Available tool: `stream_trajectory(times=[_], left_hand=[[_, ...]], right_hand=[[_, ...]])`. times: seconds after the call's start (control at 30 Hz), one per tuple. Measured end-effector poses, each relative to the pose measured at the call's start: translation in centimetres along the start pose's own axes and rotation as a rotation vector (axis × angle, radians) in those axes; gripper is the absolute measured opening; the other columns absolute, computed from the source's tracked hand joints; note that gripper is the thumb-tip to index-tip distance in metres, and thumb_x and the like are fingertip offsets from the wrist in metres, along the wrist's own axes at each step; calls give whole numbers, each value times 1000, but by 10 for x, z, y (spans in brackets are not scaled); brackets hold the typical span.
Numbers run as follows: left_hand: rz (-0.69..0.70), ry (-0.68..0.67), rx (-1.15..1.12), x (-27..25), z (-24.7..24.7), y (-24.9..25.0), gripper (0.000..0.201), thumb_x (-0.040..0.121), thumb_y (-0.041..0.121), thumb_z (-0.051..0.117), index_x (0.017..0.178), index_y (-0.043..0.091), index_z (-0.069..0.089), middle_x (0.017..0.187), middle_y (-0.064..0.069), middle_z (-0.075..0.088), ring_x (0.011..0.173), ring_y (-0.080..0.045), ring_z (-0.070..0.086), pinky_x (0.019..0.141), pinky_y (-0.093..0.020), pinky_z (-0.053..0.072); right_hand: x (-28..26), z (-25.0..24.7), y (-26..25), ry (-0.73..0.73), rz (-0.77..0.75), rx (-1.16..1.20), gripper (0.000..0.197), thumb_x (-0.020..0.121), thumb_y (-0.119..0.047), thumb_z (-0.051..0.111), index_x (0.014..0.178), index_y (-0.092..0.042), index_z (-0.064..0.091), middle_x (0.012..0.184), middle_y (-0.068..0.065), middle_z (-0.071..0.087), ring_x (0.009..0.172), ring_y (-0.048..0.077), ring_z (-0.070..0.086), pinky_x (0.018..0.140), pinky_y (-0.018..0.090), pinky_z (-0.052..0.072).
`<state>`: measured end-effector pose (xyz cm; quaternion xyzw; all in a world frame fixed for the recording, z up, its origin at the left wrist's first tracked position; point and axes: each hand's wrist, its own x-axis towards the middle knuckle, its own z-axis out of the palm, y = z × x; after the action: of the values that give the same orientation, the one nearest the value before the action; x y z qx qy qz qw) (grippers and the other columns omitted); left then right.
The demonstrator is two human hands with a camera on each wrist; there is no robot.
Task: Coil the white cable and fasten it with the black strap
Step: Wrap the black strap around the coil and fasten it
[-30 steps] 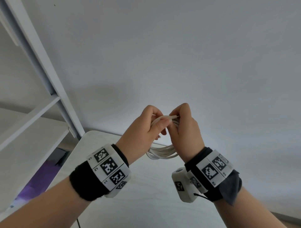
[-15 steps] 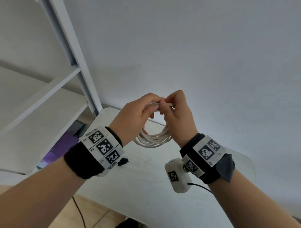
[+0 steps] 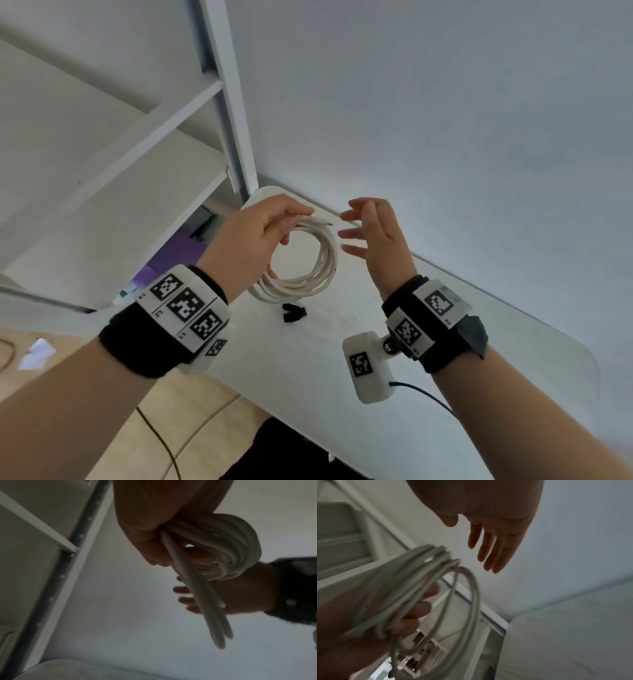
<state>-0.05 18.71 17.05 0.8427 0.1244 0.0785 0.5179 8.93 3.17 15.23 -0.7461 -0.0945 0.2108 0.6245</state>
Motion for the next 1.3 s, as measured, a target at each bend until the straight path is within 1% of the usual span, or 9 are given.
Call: stream_trajectory(times=[0.1,0.2,0.33,0.53,0.73,0.83,0.97,1.13,1.3], left_hand=[[-43,43,13,-6,-15,-13,22,96,19,47,108,29,64,72,0,49,44,-2,46,42,-19,49],[-66,53,28,-9,-24,-21,22,96,20,47,107,29,63,72,0,50,43,-3,46,42,-20,50],[-97,34,15,-14,-26,-27,22,96,19,47,106,31,63,72,1,49,43,-3,45,43,-24,53],[-104,-1,1,-17,-20,-29,20,97,18,47,105,27,63,70,1,48,43,-2,44,41,-23,51],[-117,-28,-18,-22,-18,-37,20,97,21,47,105,30,62,71,0,49,45,-2,44,42,-24,51],[-124,-44,-24,-23,-19,-36,20,97,21,47,107,29,62,72,0,49,45,-2,44,42,-25,53],[-105,-63,-62,-20,-14,-27,21,97,20,47,107,28,63,71,2,48,43,-2,43,42,-24,53],[-45,-134,-123,-12,5,-3,22,97,19,48,105,29,65,70,3,48,43,-3,42,42,-27,52],[53,-248,-145,-8,36,34,23,96,19,48,101,33,65,71,0,49,45,-4,44,42,-30,53]], right_hand=[[13,2,46,-16,152,-224,20,95,-24,37,106,-15,51,100,3,58,87,21,56,78,38,49],[13,16,93,-309,99,-766,20,90,-20,47,110,-21,52,108,2,55,90,18,53,79,31,45],[7,48,120,-635,4,-1117,39,88,-20,54,125,-24,43,129,5,43,114,28,46,93,41,46],[7,62,126,-660,-18,-1283,35,85,-7,55,119,-12,47,119,11,48,106,31,51,83,39,50],[15,58,148,-563,92,-1092,6,88,-21,51,92,-17,53,99,7,59,88,30,58,76,38,48],[18,48,139,-422,96,-979,6,90,-21,48,92,-16,50,94,7,60,86,28,56,72,33,41],[12,24,100,-136,104,-621,7,87,-23,54,90,-19,50,92,6,67,81,22,63,78,36,51],[-10,-21,41,94,-8,-292,21,77,-15,68,67,-26,53,96,-6,53,87,14,53,72,17,39],[-45,-67,-1,211,-30,-60,14,77,-10,65,70,-19,59,74,-2,59,71,14,53,70,25,43]])
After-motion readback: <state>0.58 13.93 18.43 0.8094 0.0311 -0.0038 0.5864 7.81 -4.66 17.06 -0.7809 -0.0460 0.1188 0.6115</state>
